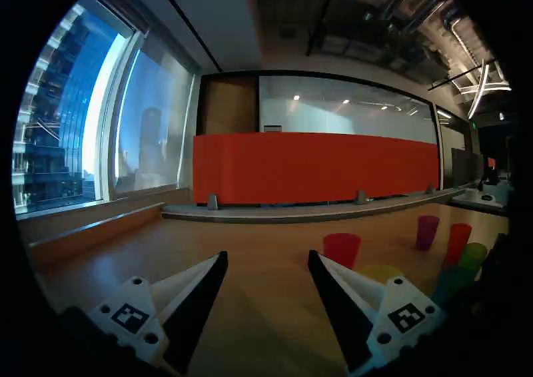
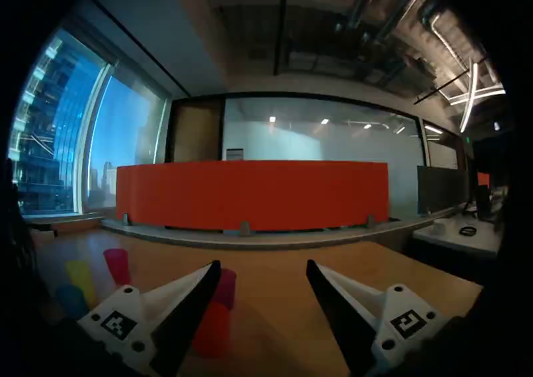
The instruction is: Pour water
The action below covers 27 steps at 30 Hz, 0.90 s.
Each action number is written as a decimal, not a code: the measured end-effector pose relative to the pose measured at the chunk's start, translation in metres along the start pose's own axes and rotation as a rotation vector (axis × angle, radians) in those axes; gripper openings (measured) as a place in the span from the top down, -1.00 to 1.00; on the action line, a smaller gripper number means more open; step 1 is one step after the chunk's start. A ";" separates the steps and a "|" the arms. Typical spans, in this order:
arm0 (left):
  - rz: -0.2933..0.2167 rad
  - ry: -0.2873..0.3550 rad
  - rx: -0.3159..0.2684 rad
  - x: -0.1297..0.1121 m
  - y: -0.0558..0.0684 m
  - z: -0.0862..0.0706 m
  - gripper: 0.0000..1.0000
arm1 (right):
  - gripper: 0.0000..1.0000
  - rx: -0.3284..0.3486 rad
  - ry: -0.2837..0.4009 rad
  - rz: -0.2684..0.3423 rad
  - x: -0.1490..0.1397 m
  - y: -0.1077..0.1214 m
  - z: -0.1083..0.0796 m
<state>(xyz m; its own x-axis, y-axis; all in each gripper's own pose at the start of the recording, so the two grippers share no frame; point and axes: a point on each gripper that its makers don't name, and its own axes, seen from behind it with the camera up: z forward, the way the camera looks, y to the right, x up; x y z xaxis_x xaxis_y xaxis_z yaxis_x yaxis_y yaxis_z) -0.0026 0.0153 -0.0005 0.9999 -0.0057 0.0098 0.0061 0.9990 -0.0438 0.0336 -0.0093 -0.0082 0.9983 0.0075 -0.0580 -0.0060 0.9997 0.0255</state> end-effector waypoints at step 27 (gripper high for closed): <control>0.000 0.000 0.000 -0.001 0.000 0.000 -0.78 | -0.98 -0.019 -0.049 0.011 -0.033 0.010 0.004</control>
<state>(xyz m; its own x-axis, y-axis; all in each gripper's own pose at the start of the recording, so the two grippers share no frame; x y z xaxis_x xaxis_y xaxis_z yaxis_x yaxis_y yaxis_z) -0.0032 0.0155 -0.0004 0.9999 -0.0058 0.0099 0.0063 0.9990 -0.0439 0.0004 0.0001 -0.0024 0.9998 0.0173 -0.0087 -0.0172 0.9998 0.0065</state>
